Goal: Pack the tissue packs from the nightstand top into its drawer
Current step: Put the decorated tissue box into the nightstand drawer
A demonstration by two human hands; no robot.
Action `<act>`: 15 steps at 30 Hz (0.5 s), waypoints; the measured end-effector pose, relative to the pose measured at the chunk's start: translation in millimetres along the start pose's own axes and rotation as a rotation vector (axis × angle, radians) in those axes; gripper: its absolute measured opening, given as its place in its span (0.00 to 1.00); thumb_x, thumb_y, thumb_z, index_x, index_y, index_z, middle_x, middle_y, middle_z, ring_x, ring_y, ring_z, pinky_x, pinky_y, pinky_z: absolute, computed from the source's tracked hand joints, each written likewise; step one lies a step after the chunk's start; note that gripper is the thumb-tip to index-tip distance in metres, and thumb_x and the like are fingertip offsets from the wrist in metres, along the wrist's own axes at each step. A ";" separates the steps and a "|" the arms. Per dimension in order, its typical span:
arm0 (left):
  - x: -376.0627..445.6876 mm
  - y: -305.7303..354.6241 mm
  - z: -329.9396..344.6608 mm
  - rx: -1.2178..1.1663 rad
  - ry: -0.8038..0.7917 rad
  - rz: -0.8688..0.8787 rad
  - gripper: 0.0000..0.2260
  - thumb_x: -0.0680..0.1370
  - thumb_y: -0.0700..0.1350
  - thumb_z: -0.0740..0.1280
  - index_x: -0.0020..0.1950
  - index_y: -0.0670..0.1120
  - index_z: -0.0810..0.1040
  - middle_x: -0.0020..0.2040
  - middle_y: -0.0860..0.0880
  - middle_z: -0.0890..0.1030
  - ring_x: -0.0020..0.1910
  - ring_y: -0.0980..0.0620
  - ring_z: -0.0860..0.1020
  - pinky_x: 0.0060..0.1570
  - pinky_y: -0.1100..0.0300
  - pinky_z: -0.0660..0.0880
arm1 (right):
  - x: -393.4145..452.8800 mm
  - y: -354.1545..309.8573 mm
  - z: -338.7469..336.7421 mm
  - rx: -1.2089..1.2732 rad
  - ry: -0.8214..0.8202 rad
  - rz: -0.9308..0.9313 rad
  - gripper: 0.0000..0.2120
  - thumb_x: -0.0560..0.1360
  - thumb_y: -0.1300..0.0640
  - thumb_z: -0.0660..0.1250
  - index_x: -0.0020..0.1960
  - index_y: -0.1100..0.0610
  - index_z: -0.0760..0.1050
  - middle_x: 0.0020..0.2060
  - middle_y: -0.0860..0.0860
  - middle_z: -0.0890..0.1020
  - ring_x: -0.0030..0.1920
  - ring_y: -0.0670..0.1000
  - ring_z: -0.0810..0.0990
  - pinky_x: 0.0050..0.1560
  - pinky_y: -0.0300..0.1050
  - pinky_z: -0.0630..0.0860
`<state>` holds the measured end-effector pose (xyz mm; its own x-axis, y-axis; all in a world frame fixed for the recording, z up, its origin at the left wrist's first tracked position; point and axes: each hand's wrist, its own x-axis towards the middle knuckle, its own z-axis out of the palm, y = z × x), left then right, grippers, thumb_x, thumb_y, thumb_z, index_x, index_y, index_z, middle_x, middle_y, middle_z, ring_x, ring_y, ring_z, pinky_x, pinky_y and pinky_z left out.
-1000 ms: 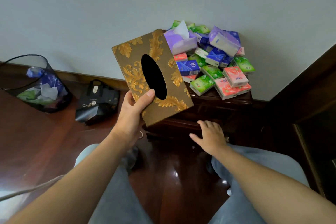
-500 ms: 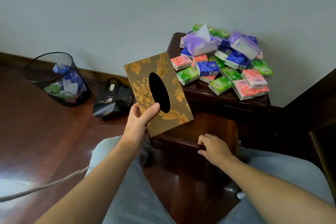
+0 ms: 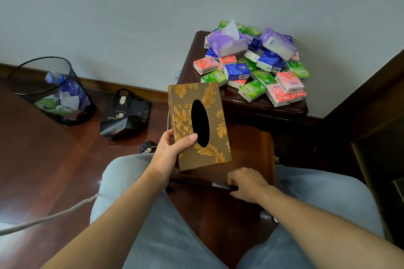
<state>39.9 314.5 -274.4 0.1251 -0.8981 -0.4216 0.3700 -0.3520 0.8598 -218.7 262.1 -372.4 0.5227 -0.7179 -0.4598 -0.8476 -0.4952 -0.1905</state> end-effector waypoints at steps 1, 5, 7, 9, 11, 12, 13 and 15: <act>0.3 -3.0 -0.1 0.004 -0.007 -0.014 0.39 0.63 0.56 0.82 0.70 0.49 0.72 0.57 0.46 0.87 0.53 0.45 0.87 0.41 0.57 0.83 | 0.1 0.9 -0.6 0.014 -0.011 0.007 0.14 0.75 0.46 0.75 0.59 0.46 0.79 0.56 0.47 0.82 0.55 0.50 0.81 0.50 0.45 0.77; 4.3 -13.9 -1.5 0.046 -0.027 -0.071 0.40 0.63 0.57 0.83 0.70 0.49 0.72 0.59 0.46 0.86 0.56 0.45 0.86 0.49 0.53 0.83 | 1.4 9.9 -12.6 0.307 -0.110 0.065 0.09 0.77 0.41 0.72 0.56 0.42 0.81 0.52 0.42 0.82 0.53 0.45 0.80 0.53 0.41 0.75; 8.4 -19.6 -1.4 0.055 -0.042 -0.105 0.40 0.63 0.56 0.83 0.71 0.48 0.72 0.59 0.45 0.86 0.57 0.44 0.86 0.56 0.48 0.82 | 1.9 9.1 -24.6 0.693 -0.034 0.180 0.13 0.79 0.39 0.69 0.61 0.43 0.82 0.56 0.43 0.84 0.59 0.48 0.81 0.61 0.45 0.77; 12.6 -24.3 0.6 0.079 -0.059 -0.142 0.40 0.63 0.57 0.83 0.70 0.47 0.73 0.59 0.45 0.86 0.58 0.44 0.85 0.57 0.48 0.81 | 3.8 9.5 -41.6 1.235 -0.010 0.300 0.30 0.76 0.32 0.66 0.71 0.48 0.77 0.65 0.51 0.82 0.66 0.55 0.81 0.70 0.56 0.76; 16.7 -29.3 3.2 0.118 -0.087 -0.202 0.41 0.62 0.59 0.84 0.70 0.48 0.73 0.59 0.46 0.86 0.57 0.45 0.86 0.58 0.48 0.80 | 4.1 13.6 -56.1 1.737 -0.189 0.234 0.38 0.73 0.26 0.65 0.74 0.49 0.75 0.70 0.58 0.79 0.70 0.62 0.78 0.72 0.63 0.73; 18.4 -32.2 4.8 0.136 -0.104 -0.243 0.42 0.61 0.60 0.84 0.70 0.48 0.73 0.59 0.46 0.86 0.58 0.45 0.85 0.59 0.47 0.80 | 1.2 13.7 -63.0 1.842 -0.286 0.163 0.38 0.73 0.25 0.65 0.74 0.48 0.75 0.71 0.58 0.78 0.71 0.63 0.77 0.72 0.65 0.72; 20.2 -34.9 6.3 0.154 -0.121 -0.287 0.43 0.61 0.61 0.84 0.71 0.49 0.73 0.60 0.46 0.86 0.58 0.44 0.85 0.62 0.44 0.79 | -1.7 12.0 -66.8 1.856 -0.344 0.121 0.37 0.73 0.26 0.67 0.74 0.47 0.75 0.71 0.58 0.78 0.72 0.62 0.77 0.72 0.66 0.72; 24.6 -39.2 8.4 0.210 -0.171 -0.368 0.42 0.62 0.63 0.83 0.71 0.48 0.75 0.60 0.45 0.86 0.59 0.43 0.85 0.66 0.41 0.77 | -3.8 6.5 -64.7 1.709 -0.366 0.149 0.37 0.70 0.33 0.77 0.74 0.46 0.73 0.68 0.56 0.81 0.69 0.60 0.80 0.70 0.67 0.74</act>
<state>20.8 304.1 -316.1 -0.1403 -0.7276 -0.6715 0.1644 -0.6859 0.7089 -220.4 230.0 -315.8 0.5965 -0.4488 -0.6654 -0.1438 0.7559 -0.6387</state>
